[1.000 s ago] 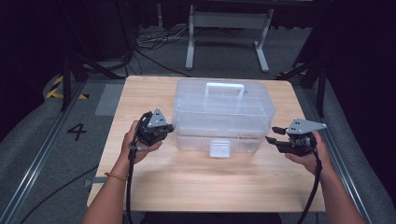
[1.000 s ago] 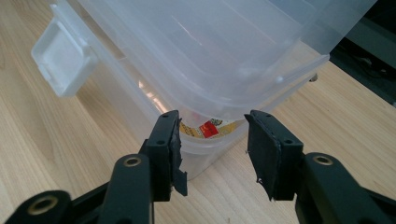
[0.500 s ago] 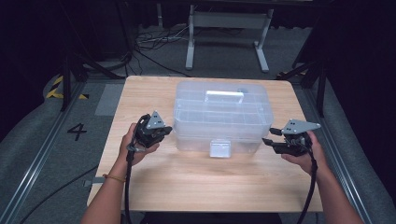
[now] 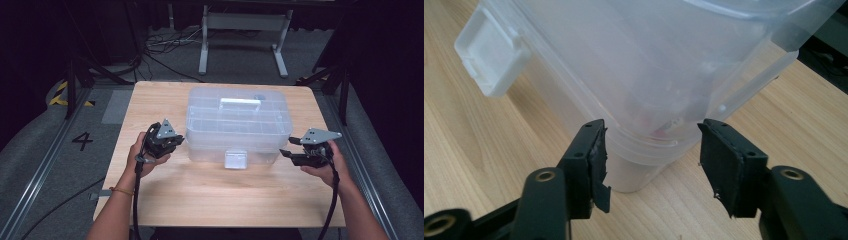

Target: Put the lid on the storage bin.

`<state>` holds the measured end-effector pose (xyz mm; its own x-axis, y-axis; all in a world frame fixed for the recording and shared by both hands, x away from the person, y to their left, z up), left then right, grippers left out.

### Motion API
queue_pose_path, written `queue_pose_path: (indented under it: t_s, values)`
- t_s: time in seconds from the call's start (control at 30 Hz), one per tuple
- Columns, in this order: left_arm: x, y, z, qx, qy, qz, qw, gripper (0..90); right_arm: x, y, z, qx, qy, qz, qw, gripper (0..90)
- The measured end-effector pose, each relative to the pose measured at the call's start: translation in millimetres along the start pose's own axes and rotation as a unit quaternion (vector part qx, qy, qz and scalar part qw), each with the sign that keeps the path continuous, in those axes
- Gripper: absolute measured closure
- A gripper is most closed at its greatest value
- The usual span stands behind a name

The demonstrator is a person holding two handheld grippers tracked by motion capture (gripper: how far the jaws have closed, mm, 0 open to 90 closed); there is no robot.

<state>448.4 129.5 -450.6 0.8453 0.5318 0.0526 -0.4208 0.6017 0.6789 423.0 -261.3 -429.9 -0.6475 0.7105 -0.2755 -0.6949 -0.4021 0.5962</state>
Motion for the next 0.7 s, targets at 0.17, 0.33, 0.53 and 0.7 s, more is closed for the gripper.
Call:
queue_pose_path:
  t_s: [0.17,0.33,0.53,0.7]
  values:
    - [-2.9,2.3,0.4,0.009,-0.009,-0.001,0.9999,80.0,2.5,1.0,0.1,0.007,0.014,-0.001,0.9999,38.6]
    - [-11.2,5.2,-5.5,0.033,-0.023,-0.009,0.9992,72.3,2.9,1.9,-2.4,0.023,0.03,-0.008,0.9992,35.1]
    - [-17.8,6.7,-16.4,0.044,-0.032,-0.001,0.9985,58.5,1.1,6.8,-13.5,0.04,0.04,-0.021,0.9982,34.1]
    - [-22.3,8.0,-26.2,0.061,-0.035,0.012,0.9975,42.2,-2.2,9.1,-25.5,0.048,0.04,-0.027,0.9977,32.5]
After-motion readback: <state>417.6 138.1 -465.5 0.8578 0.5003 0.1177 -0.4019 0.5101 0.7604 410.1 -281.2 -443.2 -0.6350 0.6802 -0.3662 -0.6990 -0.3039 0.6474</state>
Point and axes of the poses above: each handheld gripper's, and its own axes: y roughly backward along the jaws, z roughly out of its top, x roughly to its left, the point moved 7 cm from there along -y, roughly forward along the jaws, and after that the axes turned 8 degrees about -z, right-handed, at the moved point
